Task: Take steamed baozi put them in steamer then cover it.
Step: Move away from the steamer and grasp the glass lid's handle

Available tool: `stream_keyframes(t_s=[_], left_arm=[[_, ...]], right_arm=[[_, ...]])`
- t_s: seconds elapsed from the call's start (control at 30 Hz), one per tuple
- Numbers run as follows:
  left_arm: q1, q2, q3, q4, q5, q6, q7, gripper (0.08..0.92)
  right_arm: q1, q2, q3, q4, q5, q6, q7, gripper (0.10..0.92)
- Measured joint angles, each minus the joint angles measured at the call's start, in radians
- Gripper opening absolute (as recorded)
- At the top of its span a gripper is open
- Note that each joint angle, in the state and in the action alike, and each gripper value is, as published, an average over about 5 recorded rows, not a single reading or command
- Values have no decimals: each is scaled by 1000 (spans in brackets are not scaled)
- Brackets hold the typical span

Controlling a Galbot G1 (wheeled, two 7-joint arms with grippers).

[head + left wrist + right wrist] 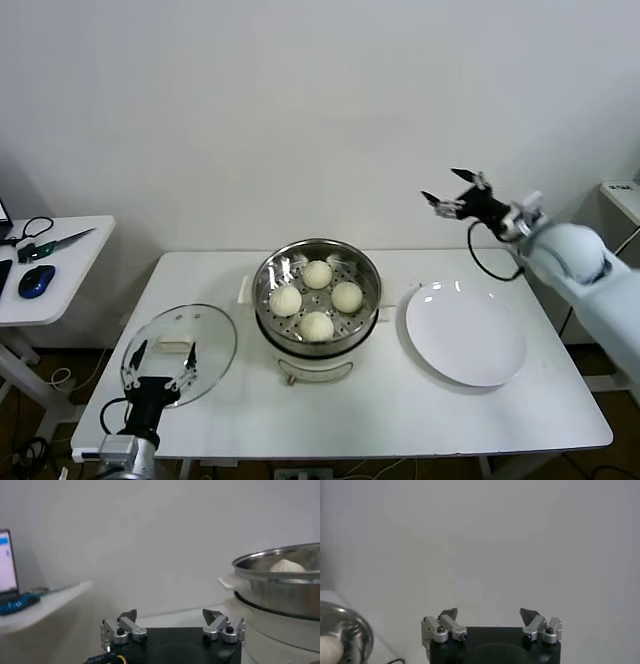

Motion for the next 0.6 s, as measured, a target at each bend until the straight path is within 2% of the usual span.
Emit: stream_keyframes(t_s=[0.33,0.6], left_arm=[[1,15,-6,21,143,-52,-53,823],[6,62,-9,69,491,-85,-190,823]], right_arm=[[-606,195,451,53,-103,212,21,823],[-938,355,575,88,-180,319,46,823]])
